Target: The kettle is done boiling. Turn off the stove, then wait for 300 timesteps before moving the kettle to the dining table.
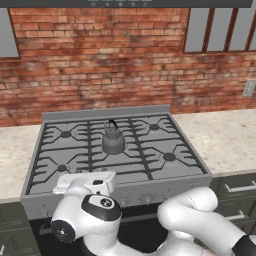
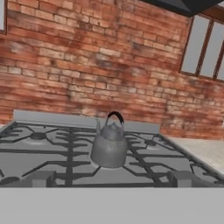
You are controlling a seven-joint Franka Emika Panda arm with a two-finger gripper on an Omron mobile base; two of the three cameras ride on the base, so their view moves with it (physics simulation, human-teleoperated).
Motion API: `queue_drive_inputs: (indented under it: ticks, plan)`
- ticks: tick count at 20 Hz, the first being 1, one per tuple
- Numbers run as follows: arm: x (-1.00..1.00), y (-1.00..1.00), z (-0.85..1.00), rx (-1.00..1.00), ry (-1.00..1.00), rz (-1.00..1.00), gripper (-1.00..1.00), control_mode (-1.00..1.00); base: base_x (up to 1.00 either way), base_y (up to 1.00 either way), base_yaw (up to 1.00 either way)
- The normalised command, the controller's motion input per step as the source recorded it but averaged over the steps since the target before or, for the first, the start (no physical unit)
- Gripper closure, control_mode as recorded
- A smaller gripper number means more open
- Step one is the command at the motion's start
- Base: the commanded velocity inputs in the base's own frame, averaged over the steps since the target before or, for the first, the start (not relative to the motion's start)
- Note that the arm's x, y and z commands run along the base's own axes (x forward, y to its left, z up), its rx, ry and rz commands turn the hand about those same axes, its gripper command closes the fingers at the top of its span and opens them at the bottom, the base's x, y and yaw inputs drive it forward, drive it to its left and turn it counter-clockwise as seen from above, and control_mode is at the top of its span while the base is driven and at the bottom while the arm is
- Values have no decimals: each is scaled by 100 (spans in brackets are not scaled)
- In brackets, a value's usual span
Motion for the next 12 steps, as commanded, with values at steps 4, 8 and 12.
queue_drive_inputs:
  ticks: [4,8,12]
  plan:
    - [7,0,29,0,14,1,-100,-100,0,0,0]
    - [8,0,24,0,15,1,-100,-100,0,0,0]
    - [9,-3,16,1,18,3,-100,-100,0,0,0]
